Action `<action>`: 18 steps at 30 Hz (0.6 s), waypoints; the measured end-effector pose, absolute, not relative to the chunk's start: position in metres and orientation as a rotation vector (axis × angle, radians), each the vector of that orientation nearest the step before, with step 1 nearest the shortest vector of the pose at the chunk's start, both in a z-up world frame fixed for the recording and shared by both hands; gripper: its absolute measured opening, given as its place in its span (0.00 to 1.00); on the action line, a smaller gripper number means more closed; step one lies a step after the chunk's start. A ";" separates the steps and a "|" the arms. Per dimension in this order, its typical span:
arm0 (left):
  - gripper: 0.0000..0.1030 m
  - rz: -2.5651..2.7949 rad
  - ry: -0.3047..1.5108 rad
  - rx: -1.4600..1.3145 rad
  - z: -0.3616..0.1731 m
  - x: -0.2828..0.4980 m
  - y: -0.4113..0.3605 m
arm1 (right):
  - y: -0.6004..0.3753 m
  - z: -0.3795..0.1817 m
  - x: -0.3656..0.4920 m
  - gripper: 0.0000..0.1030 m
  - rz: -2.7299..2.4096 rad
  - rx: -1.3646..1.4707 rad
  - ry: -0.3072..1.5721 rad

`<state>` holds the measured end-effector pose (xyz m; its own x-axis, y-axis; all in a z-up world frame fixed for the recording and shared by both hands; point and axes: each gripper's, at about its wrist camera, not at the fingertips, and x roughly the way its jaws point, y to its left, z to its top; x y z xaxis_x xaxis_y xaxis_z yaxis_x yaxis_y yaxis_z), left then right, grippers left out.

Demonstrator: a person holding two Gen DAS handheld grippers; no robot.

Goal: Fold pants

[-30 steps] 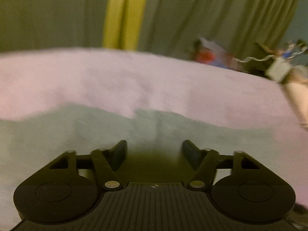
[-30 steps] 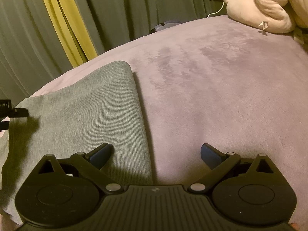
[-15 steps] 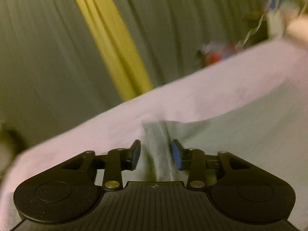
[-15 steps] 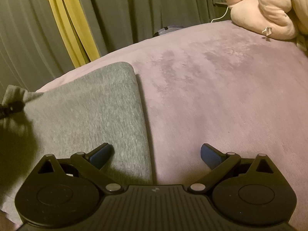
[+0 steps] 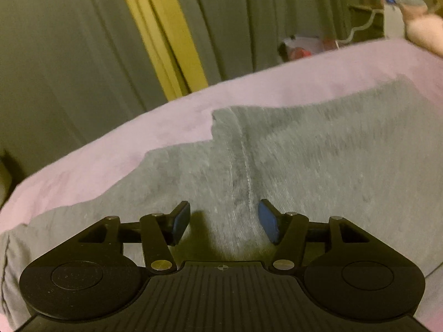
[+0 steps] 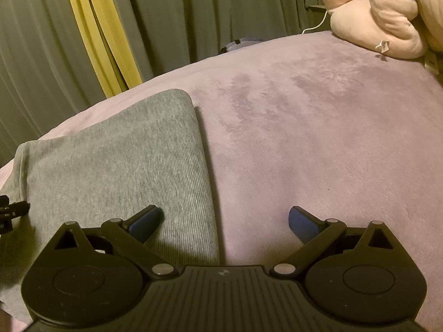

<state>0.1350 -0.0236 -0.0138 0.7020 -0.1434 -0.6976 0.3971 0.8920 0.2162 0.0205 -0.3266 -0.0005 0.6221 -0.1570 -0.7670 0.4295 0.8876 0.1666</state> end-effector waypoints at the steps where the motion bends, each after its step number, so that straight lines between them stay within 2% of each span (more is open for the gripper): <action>1: 0.59 -0.313 0.730 0.341 -0.010 0.134 -0.020 | -0.327 0.000 0.020 0.96 -0.347 0.355 0.838; 3: 0.59 -0.343 0.733 0.298 0.000 0.130 -0.012 | -0.326 0.000 0.021 0.96 -0.355 0.355 0.837; 5: 0.71 -0.368 0.751 0.270 0.004 0.123 -0.002 | -0.323 0.000 0.021 0.96 -0.364 0.349 0.836; 6: 0.81 -0.381 0.771 0.256 0.002 0.122 0.004 | -0.323 0.000 0.021 0.96 -0.368 0.348 0.834; 7: 0.84 -0.406 0.807 0.244 -0.003 0.122 0.008 | -0.322 -0.001 0.021 0.96 -0.372 0.346 0.831; 9: 0.83 -0.425 0.899 0.288 -0.023 0.125 0.010 | -0.321 -0.001 0.021 0.96 -0.376 0.343 0.830; 10: 0.87 -0.407 0.908 0.326 -0.030 0.124 0.011 | -0.321 0.001 0.021 0.96 -0.380 0.343 0.835; 13: 0.87 -0.392 0.826 0.289 -0.030 0.113 0.024 | -0.318 0.011 0.023 0.96 -0.411 0.345 0.852; 18: 0.84 -0.197 0.759 0.226 -0.013 0.117 0.052 | -0.291 0.043 0.023 0.96 -0.365 0.211 0.707</action>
<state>0.1169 0.0524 -0.0128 0.7091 -0.0946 -0.6987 0.2570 0.9575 0.1311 0.0231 -0.2912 0.0426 0.7009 -0.2547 -0.6663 0.3959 0.9159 0.0664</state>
